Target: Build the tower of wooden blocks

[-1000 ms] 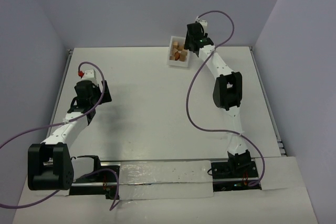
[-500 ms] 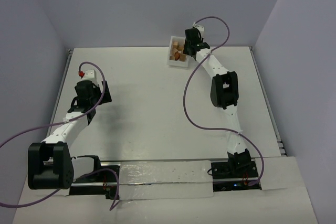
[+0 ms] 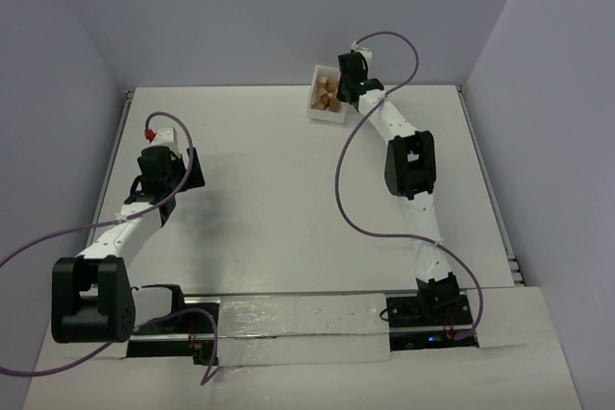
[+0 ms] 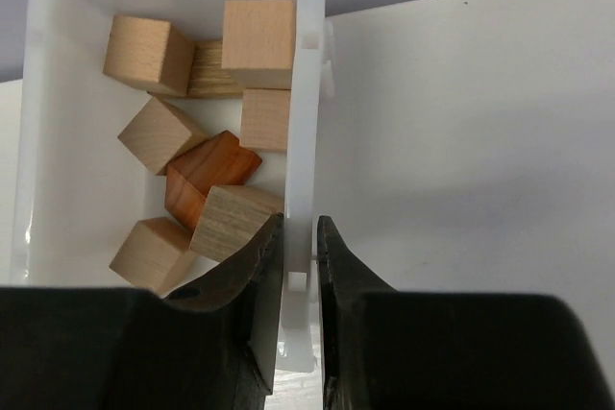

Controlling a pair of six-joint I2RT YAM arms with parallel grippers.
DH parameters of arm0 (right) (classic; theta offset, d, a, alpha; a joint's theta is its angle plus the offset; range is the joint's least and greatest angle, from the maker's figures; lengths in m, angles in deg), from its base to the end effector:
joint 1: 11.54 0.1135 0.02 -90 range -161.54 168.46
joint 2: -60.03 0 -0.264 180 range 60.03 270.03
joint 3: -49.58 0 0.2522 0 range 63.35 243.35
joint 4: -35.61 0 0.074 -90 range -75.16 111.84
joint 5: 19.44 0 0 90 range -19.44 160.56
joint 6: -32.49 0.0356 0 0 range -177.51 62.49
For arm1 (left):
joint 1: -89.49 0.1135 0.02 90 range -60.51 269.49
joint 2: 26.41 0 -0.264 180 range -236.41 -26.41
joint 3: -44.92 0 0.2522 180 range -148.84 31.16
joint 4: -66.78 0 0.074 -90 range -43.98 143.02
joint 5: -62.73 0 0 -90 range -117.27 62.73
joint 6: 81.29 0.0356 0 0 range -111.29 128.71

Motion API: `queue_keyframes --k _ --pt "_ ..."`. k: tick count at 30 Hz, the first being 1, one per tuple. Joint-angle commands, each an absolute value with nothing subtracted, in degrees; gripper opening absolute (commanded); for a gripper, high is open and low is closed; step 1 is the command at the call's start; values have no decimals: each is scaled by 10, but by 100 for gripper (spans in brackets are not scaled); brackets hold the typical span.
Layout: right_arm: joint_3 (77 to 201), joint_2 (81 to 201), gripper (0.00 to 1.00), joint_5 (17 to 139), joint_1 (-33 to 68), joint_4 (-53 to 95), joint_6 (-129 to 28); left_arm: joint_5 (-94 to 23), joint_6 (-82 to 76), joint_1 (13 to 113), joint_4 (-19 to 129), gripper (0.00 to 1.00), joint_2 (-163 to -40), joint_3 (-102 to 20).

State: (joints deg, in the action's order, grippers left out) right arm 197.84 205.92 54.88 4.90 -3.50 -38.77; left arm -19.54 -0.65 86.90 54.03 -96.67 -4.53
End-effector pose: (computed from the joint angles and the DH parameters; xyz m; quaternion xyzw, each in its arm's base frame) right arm 0.5565 0.1542 0.2072 0.0789 0.8842 0.0180 0.4601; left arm 0.2576 -0.0069 0.2120 -0.0837 0.8757 0.0100 0.4754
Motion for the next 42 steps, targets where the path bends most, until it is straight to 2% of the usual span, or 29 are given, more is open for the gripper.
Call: queue_keyframes --k 1,4,11,20,23,27,33,34,35,38,42 --pt "1971 2042 1 581 44 -62 -361 -191 -5 865 544 99 -960 -71" --pt "1953 2025 0 595 45 -93 -344 -188 -2 865 543 99 -955 -71" --pt "1793 1899 0 592 69 -127 -332 -188 0 865 545 99 -943 -67" --pt "1667 1824 1 600 89 -220 -324 -189 0 865 542 99 -937 -68" --pt "1619 1801 20 601 89 -220 -328 -192 0 865 544 99 -936 -67" --pt "1597 1798 29 605 88 -223 -333 -194 -1 865 543 99 -942 -70" --pt "1624 1825 31 616 83 -239 -333 -193 -2 865 542 99 -945 -72" --pt "1636 1831 39 620 82 -246 -334 -192 -1 865 542 99 -941 -69" --pt "1642 1835 40 622 82 -249 -335 -191 -1 865 542 99 -939 -68" --pt "1654 1846 40 627 79 -255 -337 -188 -1 865 543 99 -938 -66" --pt "1670 1851 22 626 75 -259 -339 -186 -1 865 545 99 -942 -66"
